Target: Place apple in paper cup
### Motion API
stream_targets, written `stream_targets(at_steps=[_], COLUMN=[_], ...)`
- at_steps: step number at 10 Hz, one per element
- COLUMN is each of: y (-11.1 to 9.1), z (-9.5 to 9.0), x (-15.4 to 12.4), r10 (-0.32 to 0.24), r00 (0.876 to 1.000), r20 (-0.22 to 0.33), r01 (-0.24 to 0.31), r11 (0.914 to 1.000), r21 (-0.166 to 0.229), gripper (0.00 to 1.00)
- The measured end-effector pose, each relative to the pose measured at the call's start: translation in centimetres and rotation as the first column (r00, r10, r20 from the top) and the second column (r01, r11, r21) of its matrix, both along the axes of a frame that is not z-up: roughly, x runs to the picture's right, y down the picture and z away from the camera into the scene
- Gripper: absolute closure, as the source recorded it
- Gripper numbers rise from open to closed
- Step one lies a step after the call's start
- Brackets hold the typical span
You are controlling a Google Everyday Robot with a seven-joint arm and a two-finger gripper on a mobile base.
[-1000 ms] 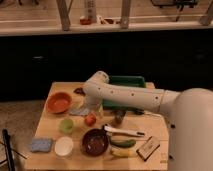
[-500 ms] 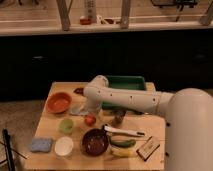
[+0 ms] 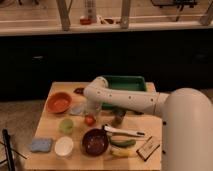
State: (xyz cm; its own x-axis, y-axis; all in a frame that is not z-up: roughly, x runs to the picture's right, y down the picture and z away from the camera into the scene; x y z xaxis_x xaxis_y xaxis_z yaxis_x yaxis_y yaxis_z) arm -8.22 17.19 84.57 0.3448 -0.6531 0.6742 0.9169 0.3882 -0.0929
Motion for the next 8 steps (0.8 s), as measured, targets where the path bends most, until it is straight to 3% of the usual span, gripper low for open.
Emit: stream_targets(at_steps=[4, 8], y=[0.18, -0.07], z=[0.47, 0.39], x=[-0.31, -0.35], r10=[-0.008, -0.041], r00=[1.000, 0.999], r20=[0.010, 0.014], r01=[0.009, 0.042], r11=[0.9999, 0.9988], r21=[-0.014, -0.026], gripper=[0.95, 1.00])
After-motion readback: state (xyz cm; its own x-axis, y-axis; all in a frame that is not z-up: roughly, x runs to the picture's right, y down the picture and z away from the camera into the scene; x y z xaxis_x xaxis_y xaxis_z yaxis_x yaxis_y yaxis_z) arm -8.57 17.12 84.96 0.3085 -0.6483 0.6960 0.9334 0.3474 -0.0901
